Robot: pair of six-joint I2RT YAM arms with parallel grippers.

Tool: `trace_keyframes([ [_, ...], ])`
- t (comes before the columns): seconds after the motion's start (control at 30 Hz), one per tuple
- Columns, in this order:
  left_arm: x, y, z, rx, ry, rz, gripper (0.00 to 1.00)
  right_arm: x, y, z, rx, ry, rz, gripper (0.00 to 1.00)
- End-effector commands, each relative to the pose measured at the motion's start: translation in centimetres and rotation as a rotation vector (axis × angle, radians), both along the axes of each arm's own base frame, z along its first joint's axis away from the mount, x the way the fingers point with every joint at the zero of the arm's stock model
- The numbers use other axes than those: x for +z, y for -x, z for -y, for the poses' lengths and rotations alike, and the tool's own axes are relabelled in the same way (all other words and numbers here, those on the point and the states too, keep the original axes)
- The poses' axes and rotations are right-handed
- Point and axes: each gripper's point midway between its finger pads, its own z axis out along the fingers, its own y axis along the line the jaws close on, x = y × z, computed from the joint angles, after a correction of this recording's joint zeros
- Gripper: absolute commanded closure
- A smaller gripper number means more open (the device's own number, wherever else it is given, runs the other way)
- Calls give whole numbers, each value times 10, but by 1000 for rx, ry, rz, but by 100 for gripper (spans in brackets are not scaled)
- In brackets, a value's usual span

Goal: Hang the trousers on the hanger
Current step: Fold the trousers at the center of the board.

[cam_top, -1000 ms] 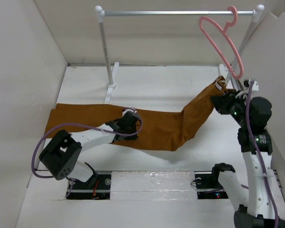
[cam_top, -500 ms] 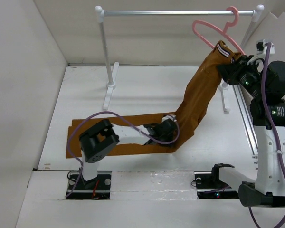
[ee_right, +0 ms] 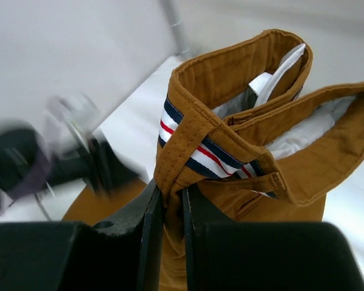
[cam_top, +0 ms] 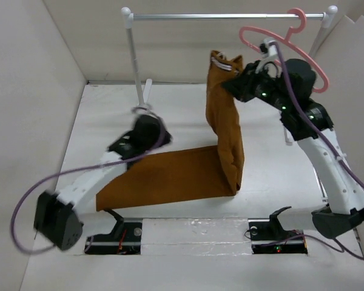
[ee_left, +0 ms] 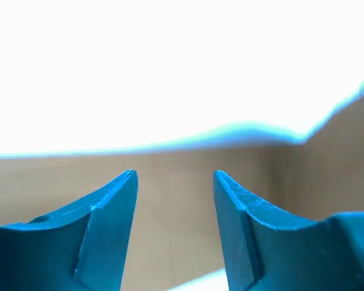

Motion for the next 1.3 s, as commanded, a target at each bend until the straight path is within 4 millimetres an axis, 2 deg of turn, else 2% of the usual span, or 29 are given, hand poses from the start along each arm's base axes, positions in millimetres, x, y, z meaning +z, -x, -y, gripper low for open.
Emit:
trace_keyframes([
  [0.0,101,-27,-124,290,13,243,50,62,9,-56,93,-78,200,100],
  [0.03,128,-33,-175,437,-10,293,50,69,25,-86,159,-95,208,100],
  [0.07,143,-33,-189,508,-44,299,52,55,19,-115,195,-82,183,100],
  [0.1,188,-29,-209,606,-64,363,52,50,23,-136,233,-79,176,100],
  [0.17,230,-26,-219,658,-42,437,52,47,52,-190,355,-87,174,100],
  [0.2,276,-14,-231,721,-14,526,53,18,49,-224,401,-52,131,100],
  [0.23,301,-8,-237,751,-3,569,53,6,58,-246,445,-43,111,100],
  [0.27,322,-1,-244,776,-8,604,53,3,87,-275,531,-65,118,100],
  [0.3,368,19,-254,816,22,693,53,-27,94,-306,572,-52,71,100],
  [0.33,383,23,-257,825,27,721,53,-43,107,-326,613,-53,52,100],
  [0.4,399,31,-260,830,40,772,52,-76,138,-363,698,-40,0,74],
  [0.43,397,32,-259,820,39,768,51,-116,140,-381,719,11,-55,46],
  [0.5,371,20,-253,802,18,711,51,-160,146,-380,793,86,-162,40],
  [0.57,357,22,-251,784,20,696,48,-157,144,-358,792,82,-162,38],
  [0.6,336,14,-247,766,0,656,46,-198,131,-335,750,138,-226,38],
  [0.63,329,16,-247,763,-4,646,43,-196,124,-317,726,131,-223,37],
  [0.67,319,15,-246,756,-11,626,43,-171,120,-291,702,102,-178,37],
  [0.7,292,5,-238,720,-25,574,42,-178,112,-269,667,120,-190,37],
  [0.73,278,4,-234,700,-28,552,38,-216,90,-233,582,174,-259,41],
  [0.77,262,0,-231,686,-38,519,36,-208,82,-202,510,183,-247,45],
  [0.8,223,-11,-221,639,-53,446,35,-222,71,-177,449,220,-255,52],
  [0.83,203,-16,-215,606,-57,416,35,-260,62,-145,353,287,-322,89],
  [0.87,181,-21,-208,575,-57,372,34,-266,42,-104,253,293,-355,100],
  [0.9,139,-24,-198,527,-60,294,34,-278,35,-83,219,304,-378,100],
  [0.97,93,-29,-190,513,-65,183,34,-311,22,-41,141,312,-454,81],
  [1.03,41,-26,-180,481,-61,61,34,-336,19,-27,159,371,-501,35],
  [1.07,28,-25,-175,470,-44,25,34,-345,23,-24,183,392,-553,31],
  [1.1,-7,-16,-160,435,7,-76,35,-369,25,-29,253,408,-611,25],
  [1.27,-49,4,-151,425,60,-190,36,-375,26,-50,316,321,-625,22],
])
